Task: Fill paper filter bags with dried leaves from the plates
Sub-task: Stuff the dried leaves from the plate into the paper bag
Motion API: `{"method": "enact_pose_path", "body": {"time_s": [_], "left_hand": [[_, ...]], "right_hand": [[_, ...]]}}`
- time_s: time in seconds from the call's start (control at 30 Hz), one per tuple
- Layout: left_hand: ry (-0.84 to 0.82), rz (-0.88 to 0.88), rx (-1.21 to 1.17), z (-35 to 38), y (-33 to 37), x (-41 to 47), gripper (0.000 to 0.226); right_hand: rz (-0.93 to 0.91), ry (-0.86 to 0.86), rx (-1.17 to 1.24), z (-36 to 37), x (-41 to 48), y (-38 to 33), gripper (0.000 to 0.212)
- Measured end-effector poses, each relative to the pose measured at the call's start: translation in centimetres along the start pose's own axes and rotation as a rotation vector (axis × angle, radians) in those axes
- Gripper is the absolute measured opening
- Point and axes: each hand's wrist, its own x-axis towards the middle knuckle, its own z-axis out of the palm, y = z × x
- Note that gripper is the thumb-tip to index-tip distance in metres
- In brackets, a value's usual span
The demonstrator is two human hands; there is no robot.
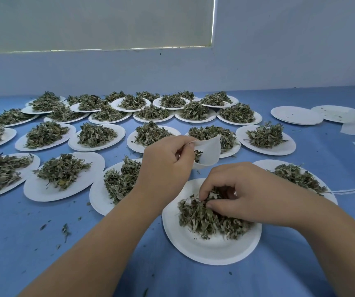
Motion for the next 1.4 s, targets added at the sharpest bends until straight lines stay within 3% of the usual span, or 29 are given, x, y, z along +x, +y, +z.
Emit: {"method": "enact_pose_path", "body": {"time_s": [0.57,0.77,0.9,1.13,1.4], "left_hand": [[-0.055,0.044,0.031,0.2,0.4,-0.1,0.022],[-0.048,0.076,0.039,0.3,0.4,-0.3,0.021],[-0.065,0.088,0.043,0.6,0.7,-0.5,0.020],[-0.081,0.092,0.036,1.0,0.9,-0.6,0.020],[-0.075,0.064,0.001,1.2,1.0,-0.6,0.021]], "right_hand": [[-0.144,0.421,0.526,-2.2,-0.9,0.7,0.010],[-0.041,0.529,0.409,-1.8,-0.6,0.9,0.011],[-0.005,0.551,0.194,-1.0,-0.2,0.7,0.010],[0.029,0.548,0.040,-0.4,0.1,0.3,0.026],[-0.035,0.576,-0.155,-0.2,0.4,0.4,0.014]]}}
